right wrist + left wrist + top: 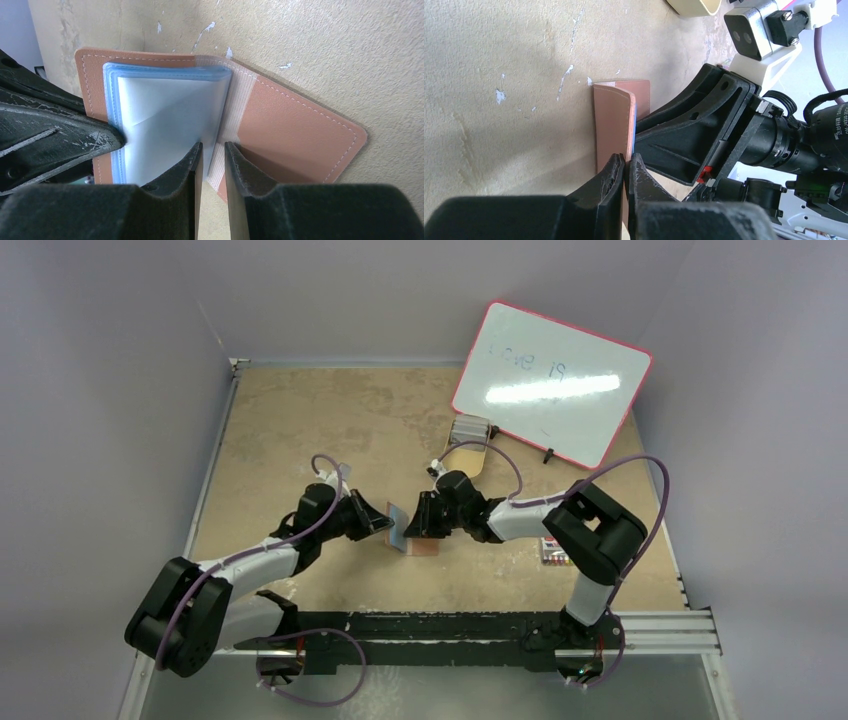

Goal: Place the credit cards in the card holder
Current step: Turn over the card slot in the card holder.

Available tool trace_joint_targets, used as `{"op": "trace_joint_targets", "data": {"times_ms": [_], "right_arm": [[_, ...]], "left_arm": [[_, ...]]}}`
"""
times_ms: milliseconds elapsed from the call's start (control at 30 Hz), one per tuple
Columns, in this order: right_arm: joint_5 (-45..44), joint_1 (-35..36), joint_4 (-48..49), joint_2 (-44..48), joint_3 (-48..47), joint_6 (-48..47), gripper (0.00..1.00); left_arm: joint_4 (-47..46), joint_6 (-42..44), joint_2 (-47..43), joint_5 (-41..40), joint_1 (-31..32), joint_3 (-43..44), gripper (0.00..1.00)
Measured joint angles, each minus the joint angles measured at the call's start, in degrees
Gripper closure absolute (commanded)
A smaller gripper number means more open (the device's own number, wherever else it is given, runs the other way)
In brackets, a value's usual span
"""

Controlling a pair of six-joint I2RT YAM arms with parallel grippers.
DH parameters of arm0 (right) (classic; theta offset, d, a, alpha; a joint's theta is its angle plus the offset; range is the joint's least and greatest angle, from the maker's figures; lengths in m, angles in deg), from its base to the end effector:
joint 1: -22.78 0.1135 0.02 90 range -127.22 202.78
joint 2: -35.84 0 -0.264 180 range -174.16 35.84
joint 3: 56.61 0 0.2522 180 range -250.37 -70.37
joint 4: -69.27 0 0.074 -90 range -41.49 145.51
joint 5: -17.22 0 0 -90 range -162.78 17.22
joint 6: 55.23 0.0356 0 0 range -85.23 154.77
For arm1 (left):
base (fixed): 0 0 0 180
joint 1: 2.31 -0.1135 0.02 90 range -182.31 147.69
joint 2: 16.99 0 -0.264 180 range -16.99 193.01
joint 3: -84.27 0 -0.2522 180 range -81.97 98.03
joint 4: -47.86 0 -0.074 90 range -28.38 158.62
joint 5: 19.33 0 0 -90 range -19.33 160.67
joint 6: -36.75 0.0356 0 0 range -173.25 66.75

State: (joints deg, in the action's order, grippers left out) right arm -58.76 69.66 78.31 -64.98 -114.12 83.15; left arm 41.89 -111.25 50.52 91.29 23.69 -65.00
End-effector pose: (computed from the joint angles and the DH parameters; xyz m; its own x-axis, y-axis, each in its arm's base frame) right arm 0.2280 0.2561 0.1387 -0.8874 0.1135 -0.4469 -0.2735 0.6507 0.7084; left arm 0.1861 -0.1047 0.1515 -0.8224 -0.4820 -0.3022 -0.0289 0.5659 -0.8239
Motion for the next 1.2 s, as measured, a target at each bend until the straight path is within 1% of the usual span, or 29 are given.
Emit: {"op": "trace_joint_targets", "data": {"times_ms": [167,233,267,333,433,500,533,567,667,800,900,1033,1100,1200], "right_arm": [[0.0,0.0,0.0,0.0,0.0,0.0,0.73],[0.0,0.0,0.0,0.0,0.0,0.0,0.73],[0.1,0.0,0.0,0.0,0.0,0.0,0.73],[0.1,0.0,0.0,0.0,0.0,0.0,0.73],[0.1,0.0,0.1,0.0,0.0,0.0,0.73],[0.1,0.0,0.2,0.0,0.0,0.0,0.73],[0.1,0.0,0.2,0.0,0.0,0.0,0.73],[0.1,0.0,0.2,0.0,0.0,0.0,0.73],[0.1,0.0,0.3,0.0,0.0,0.0,0.72],[0.3,0.0,0.2,0.1,0.0,0.0,0.65],[0.2,0.0,-1.2,1.6,0.1,-0.5,0.55],[0.1,0.0,-3.2,5.8,0.2,-1.4,0.41],[0.4,0.0,-2.7,7.9,0.2,-1.4,0.37],[0.7,0.2,-1.8,9.6,0.2,-1.3,0.33]], "left_arm": [[-0.5,-0.2,0.0,0.2,0.0,-0.1,1.00],[-2.0,-1.0,0.0,0.5,0.0,-0.8,0.97],[-3.1,-1.6,0.0,0.7,0.0,-1.3,0.97],[-4.8,-2.8,0.0,1.0,0.0,-2.1,1.00],[-6.7,-4.0,0.0,1.4,0.0,-2.9,1.00],[-8.2,-4.5,0.3,1.6,0.0,-3.4,0.92],[-9.3,-4.9,0.5,1.7,0.0,-3.7,0.94],[-10.0,-5.4,0.7,1.9,0.0,-4.0,1.00],[-11.5,-6.2,1.0,2.3,0.0,-4.4,1.00],[-11.8,-6.4,1.3,2.3,0.0,-4.4,1.00],[-11.6,-6.4,1.3,2.2,0.0,-4.4,1.00],[-10.1,-5.9,0.9,2.2,0.0,-4.2,1.00],[-9.0,-5.7,0.4,2.2,0.0,-3.9,1.00],[-8.3,-5.4,0.3,2.2,0.0,-3.5,1.00]]}}
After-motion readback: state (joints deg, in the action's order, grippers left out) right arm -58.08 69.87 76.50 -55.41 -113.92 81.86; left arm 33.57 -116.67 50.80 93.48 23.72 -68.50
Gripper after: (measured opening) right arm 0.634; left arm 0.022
